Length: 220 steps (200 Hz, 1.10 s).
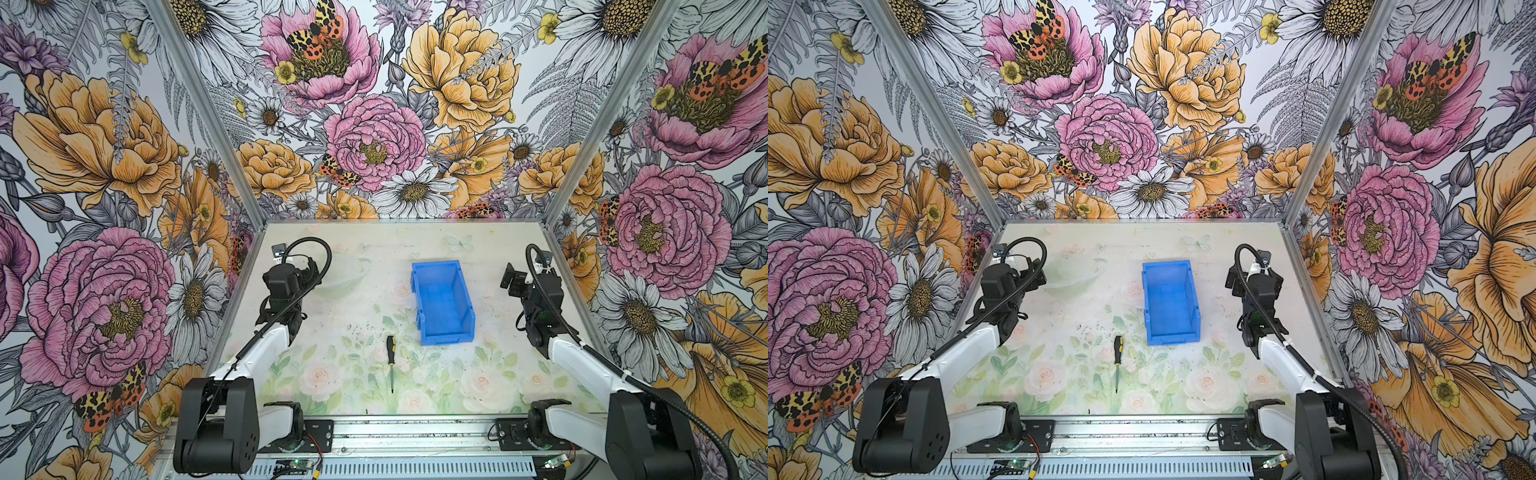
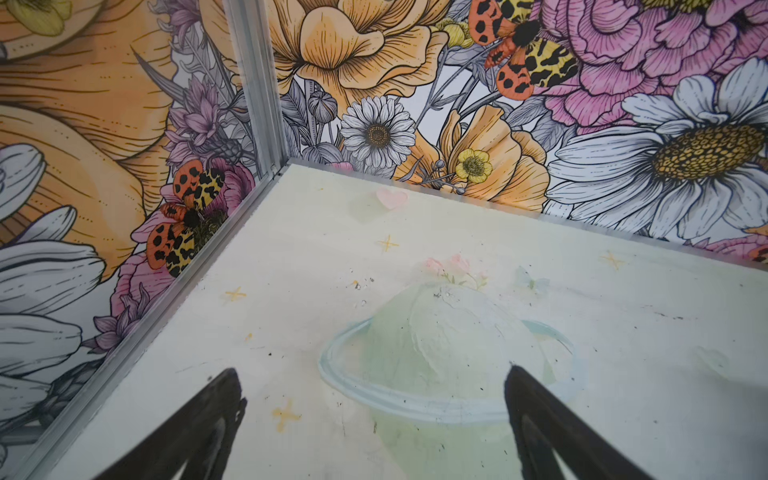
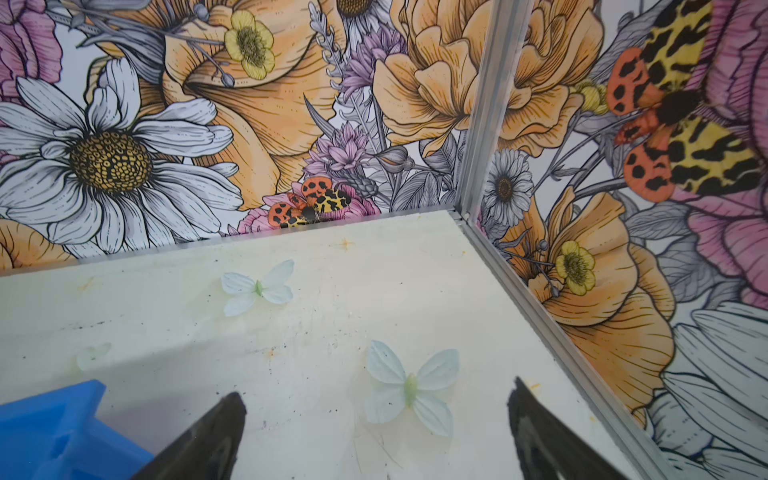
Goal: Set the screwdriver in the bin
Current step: 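Reach the left gripper over the screwdriver handle while the right arm nears the bin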
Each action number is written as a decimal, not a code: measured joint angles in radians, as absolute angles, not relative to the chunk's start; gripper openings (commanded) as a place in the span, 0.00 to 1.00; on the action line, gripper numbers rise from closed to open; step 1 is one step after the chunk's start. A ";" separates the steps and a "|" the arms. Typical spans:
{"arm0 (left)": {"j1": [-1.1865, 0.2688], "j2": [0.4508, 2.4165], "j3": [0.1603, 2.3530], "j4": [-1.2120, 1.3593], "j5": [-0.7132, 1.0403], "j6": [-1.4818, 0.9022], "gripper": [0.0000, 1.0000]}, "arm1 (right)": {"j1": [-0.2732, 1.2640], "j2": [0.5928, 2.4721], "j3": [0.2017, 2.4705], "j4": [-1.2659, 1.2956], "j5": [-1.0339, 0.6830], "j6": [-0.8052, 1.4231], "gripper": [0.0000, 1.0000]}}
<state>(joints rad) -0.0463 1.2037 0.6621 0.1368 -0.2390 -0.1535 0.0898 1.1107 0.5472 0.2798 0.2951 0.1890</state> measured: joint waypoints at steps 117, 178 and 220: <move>-0.474 1.246 0.878 -0.466 -0.175 -0.435 0.99 | 0.425 0.981 0.785 -0.375 0.233 0.230 1.00; -0.685 1.372 0.900 -0.582 -0.170 -0.580 0.98 | 0.525 0.962 0.789 -0.434 0.154 0.173 1.00; -0.775 1.458 0.900 -0.617 -0.194 -0.685 0.98 | 0.551 0.909 0.775 -0.448 0.118 0.171 1.00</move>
<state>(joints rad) -0.7753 1.4582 0.9005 -0.6174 -0.1940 -0.6853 0.5507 0.9092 0.7746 -0.4480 0.1181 0.1711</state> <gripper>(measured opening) 0.982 0.995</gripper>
